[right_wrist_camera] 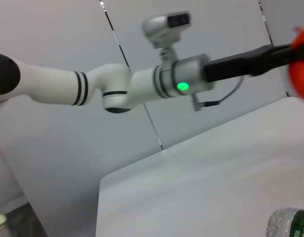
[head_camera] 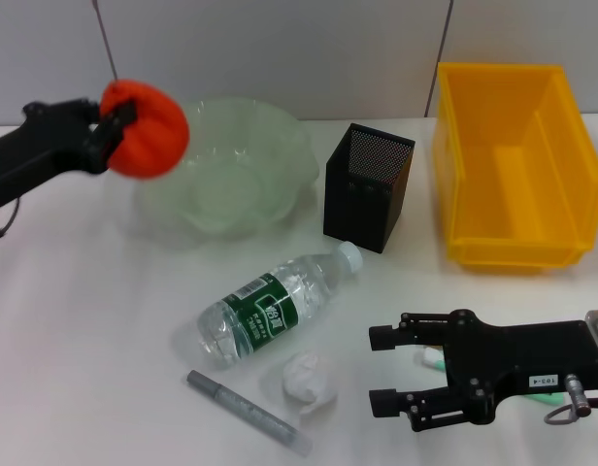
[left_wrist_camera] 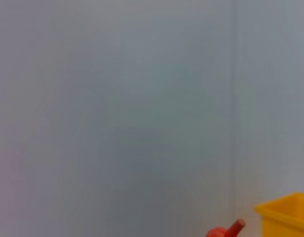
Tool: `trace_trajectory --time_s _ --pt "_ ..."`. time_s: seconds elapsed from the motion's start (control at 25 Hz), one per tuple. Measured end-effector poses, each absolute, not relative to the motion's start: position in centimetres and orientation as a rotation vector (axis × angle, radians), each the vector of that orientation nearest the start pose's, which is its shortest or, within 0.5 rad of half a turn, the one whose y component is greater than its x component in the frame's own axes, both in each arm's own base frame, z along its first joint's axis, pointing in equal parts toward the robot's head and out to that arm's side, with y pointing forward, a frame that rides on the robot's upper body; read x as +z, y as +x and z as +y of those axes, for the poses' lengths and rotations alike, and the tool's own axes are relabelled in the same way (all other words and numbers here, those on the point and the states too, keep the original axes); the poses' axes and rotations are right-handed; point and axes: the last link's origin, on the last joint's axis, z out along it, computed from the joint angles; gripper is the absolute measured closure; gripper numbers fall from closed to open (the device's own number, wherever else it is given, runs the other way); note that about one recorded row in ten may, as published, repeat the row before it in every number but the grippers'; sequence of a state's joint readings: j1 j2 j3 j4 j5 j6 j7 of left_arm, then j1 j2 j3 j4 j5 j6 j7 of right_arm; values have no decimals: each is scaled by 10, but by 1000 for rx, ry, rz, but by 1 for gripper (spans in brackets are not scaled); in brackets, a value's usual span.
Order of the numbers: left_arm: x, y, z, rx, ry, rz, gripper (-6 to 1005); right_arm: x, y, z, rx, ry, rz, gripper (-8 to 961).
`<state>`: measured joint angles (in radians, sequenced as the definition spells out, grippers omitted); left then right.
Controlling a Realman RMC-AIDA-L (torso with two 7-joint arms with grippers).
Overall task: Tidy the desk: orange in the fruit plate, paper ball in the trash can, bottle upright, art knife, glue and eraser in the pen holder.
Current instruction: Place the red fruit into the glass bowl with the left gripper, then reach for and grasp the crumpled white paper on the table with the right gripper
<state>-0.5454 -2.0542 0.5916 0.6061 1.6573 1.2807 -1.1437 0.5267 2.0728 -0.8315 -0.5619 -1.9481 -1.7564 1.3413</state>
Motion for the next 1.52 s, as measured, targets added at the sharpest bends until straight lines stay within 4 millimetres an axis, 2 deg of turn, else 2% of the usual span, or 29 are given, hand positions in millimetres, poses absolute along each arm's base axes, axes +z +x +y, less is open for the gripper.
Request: trace_trajectory --time_s 0.08,0.12,0.28,0.32,0.64,0.92,1.12,1.52 --pt "44 -266 396 -782 -2179 -466 879 -24 242 291 872 -3006 577 140" --pt "30 -258 408 -761 -2180 -485 883 -25 241 291 872 -3007 572 140" --pt "22 -254 417 -735 -2176 -503 898 -24 241 292 871 -3008 569 140" --pt "12 -252 426 -688 -2166 -526 902 -24 241 292 871 -3009 568 140" --pt "3 -255 430 -649 -2144 -563 936 -25 241 292 861 -3013 564 140" --pt "2 -257 429 -639 -2145 -567 764 -25 241 293 860 -3012 564 139" --pt "2 -257 429 -635 -2145 -567 536 -25 241 292 861 -3011 564 139" --pt "2 -254 428 -666 -2155 -577 341 -24 241 293 864 -3009 564 139"
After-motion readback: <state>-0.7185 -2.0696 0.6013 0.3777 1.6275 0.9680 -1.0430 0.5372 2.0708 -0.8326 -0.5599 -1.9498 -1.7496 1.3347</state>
